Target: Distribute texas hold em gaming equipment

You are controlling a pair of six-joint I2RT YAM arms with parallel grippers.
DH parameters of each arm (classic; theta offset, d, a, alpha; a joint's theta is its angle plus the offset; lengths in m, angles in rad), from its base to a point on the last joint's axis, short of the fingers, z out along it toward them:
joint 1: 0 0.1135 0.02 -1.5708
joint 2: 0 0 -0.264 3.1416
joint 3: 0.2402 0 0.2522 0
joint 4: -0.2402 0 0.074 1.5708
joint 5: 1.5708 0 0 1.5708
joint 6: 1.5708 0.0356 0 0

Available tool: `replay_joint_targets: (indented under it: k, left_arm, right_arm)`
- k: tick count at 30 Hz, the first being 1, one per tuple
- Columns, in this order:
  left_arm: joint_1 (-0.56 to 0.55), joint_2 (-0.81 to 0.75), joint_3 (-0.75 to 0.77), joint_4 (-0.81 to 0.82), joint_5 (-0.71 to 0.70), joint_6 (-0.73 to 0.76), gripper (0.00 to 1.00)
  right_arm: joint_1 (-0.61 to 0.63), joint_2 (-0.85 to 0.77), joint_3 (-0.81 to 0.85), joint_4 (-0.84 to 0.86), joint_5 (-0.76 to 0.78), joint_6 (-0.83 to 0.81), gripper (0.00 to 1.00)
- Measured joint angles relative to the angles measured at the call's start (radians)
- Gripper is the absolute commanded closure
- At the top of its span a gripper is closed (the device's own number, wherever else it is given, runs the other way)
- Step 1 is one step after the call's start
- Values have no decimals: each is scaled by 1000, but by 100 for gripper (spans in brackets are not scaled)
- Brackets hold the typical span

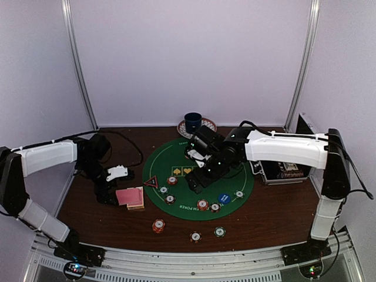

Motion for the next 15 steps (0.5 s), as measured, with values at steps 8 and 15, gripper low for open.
replay_joint_targets:
  k: [8,15]
  left_arm:
    - [-37,30,-35,103,-76,56,2]
    - [-58,33,-51,151,-109,100,2]
  right_arm:
    - [0,-46,4,3,6,37,0]
    - [0,-46,4,3,5,48,1]
